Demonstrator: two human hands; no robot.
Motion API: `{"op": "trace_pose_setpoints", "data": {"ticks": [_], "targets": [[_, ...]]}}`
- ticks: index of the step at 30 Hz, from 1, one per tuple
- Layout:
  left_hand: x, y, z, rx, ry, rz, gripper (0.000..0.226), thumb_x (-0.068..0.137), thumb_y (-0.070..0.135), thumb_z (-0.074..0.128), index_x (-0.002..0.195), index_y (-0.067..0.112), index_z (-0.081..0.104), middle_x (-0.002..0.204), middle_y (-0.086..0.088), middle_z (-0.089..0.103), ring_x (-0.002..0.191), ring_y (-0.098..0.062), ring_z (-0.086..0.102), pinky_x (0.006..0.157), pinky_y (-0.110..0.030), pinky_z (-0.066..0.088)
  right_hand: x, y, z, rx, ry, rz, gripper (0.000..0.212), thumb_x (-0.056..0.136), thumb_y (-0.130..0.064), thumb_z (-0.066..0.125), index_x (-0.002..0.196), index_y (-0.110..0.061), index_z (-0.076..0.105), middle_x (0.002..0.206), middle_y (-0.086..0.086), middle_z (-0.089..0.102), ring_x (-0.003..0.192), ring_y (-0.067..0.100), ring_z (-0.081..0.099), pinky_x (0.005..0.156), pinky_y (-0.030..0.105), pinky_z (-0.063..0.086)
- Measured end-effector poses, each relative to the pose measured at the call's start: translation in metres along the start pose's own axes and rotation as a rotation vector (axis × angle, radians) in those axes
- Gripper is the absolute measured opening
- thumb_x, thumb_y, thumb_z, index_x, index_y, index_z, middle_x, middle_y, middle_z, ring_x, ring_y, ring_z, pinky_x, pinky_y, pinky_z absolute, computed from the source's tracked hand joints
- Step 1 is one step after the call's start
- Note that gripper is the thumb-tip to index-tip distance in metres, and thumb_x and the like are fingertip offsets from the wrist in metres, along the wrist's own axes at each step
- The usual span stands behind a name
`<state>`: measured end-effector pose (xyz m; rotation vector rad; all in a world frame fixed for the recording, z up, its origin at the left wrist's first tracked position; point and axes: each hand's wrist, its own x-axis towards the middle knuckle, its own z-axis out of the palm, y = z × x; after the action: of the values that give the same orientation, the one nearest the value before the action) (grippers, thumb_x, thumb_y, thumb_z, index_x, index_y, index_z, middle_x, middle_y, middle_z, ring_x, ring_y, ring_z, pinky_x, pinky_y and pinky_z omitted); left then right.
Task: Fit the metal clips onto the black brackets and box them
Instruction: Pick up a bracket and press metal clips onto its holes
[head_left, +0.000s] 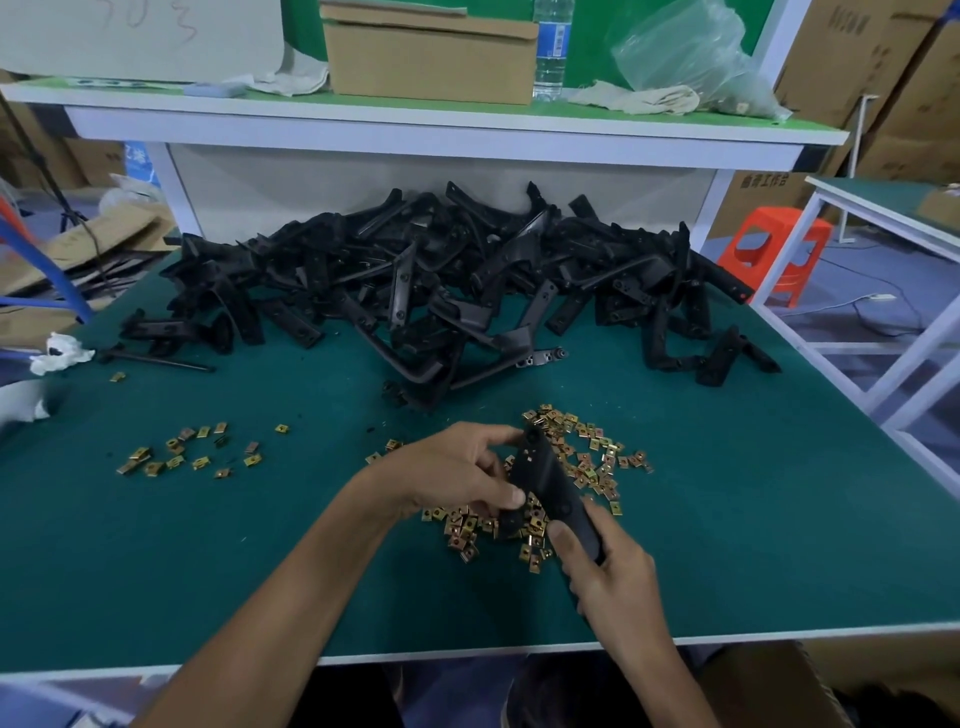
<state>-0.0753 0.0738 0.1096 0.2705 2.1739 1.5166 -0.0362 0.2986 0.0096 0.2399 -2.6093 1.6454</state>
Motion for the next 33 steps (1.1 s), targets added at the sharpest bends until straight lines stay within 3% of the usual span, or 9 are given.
{"op": "trace_pose_setpoints", "data": {"ticks": [4, 9, 12, 15, 18, 21, 24, 27, 33], "targets": [[-0.002, -0.003, 0.002, -0.03, 0.012, 0.001, 0.059, 0.09, 0.005, 0.072, 0.142, 0.025, 0.052, 0.072, 0.003, 0.069, 0.075, -0.013, 0.067, 0.072, -0.024, 0.054, -0.001, -0.001, -0.001, -0.047, 0.003, -0.01, 0.036, 0.086, -0.068, 0.057, 0.114, -0.045, 0.06, 0.059, -0.014, 0.059, 0.049, 0.009, 0.054, 0.054, 0.043, 0.052], [-0.004, -0.013, 0.003, -0.073, 0.063, 0.014, 0.054, 0.09, 0.011, 0.074, 0.138, 0.028, 0.055, 0.076, 0.002, 0.071, 0.077, -0.01, 0.068, 0.074, -0.021, 0.053, -0.002, -0.005, -0.003, -0.028, -0.005, -0.007, 0.05, 0.079, -0.086, 0.05, 0.111, -0.049, 0.06, 0.06, -0.008, 0.059, 0.052, 0.017, 0.057, 0.055, 0.048, 0.054], [-0.006, -0.022, 0.007, -0.089, 0.138, 0.027, 0.04, 0.092, 0.022, 0.072, 0.129, 0.034, 0.062, 0.087, 0.003, 0.076, 0.081, -0.007, 0.07, 0.074, -0.018, 0.052, -0.002, -0.004, -0.002, -0.004, -0.002, -0.006, 0.033, 0.084, -0.076, 0.054, 0.108, -0.055, 0.06, 0.061, -0.003, 0.058, 0.051, 0.016, 0.055, 0.053, 0.051, 0.052], [-0.006, -0.035, 0.016, 0.023, 0.412, 0.079, 0.023, 0.099, 0.037, 0.059, 0.12, 0.04, 0.067, 0.096, 0.016, 0.075, 0.083, 0.0, 0.068, 0.074, -0.017, 0.05, -0.003, -0.005, 0.0, 0.025, 0.036, 0.008, 0.021, 0.086, -0.065, 0.057, 0.104, -0.057, 0.061, 0.06, 0.001, 0.059, 0.047, 0.014, 0.054, 0.048, 0.048, 0.051], [-0.007, -0.058, 0.02, 0.512, 0.677, 0.1, 0.02, 0.103, 0.027, 0.054, 0.115, 0.027, 0.07, 0.103, 0.016, 0.07, 0.097, -0.006, 0.061, 0.085, -0.025, 0.05, -0.004, -0.006, 0.0, 0.05, 0.057, 0.015, 0.021, 0.085, -0.065, 0.057, 0.103, -0.057, 0.061, 0.06, 0.0, 0.059, 0.046, 0.013, 0.054, 0.045, 0.042, 0.05], [-0.012, -0.077, 0.026, 0.614, 0.674, 0.096, 0.014, 0.1, 0.027, 0.058, 0.106, 0.023, 0.07, 0.107, 0.008, 0.064, 0.109, -0.013, 0.051, 0.094, -0.03, 0.044, -0.004, -0.006, 0.0, 0.058, 0.067, 0.014, 0.023, 0.083, -0.067, 0.056, 0.104, -0.059, 0.061, 0.06, 0.0, 0.06, 0.044, 0.013, 0.053, 0.043, 0.035, 0.05], [-0.015, -0.086, 0.034, 0.618, 0.688, 0.116, 0.012, 0.096, 0.036, 0.061, 0.099, 0.026, 0.068, 0.099, 0.012, 0.058, 0.103, -0.009, 0.045, 0.09, -0.027, 0.041, -0.004, -0.006, 0.001, 0.054, 0.075, 0.014, 0.018, 0.084, -0.064, 0.056, 0.102, -0.064, 0.059, 0.061, -0.001, 0.061, 0.044, 0.012, 0.054, 0.044, 0.03, 0.049], [-0.011, -0.089, 0.041, 0.689, 0.661, 0.116, 0.02, 0.095, 0.043, 0.062, 0.109, 0.03, 0.068, 0.1, 0.012, 0.054, 0.101, -0.008, 0.042, 0.089, -0.023, 0.035, -0.004, -0.005, 0.001, 0.045, 0.075, 0.01, 0.014, 0.091, -0.053, 0.06, 0.1, -0.064, 0.06, 0.06, -0.003, 0.061, 0.043, 0.011, 0.054, 0.044, 0.031, 0.049], [0.001, -0.084, 0.036, 0.708, 0.641, 0.15, 0.01, 0.098, 0.029, 0.063, 0.102, 0.024, 0.07, 0.096, 0.01, 0.051, 0.102, -0.017, 0.048, 0.084, -0.025, 0.031, -0.004, -0.005, 0.002, 0.039, 0.078, 0.015, 0.015, 0.087, -0.061, 0.057, 0.101, -0.06, 0.06, 0.061, -0.001, 0.061, 0.043, 0.012, 0.054, 0.044, 0.032, 0.05]]}}
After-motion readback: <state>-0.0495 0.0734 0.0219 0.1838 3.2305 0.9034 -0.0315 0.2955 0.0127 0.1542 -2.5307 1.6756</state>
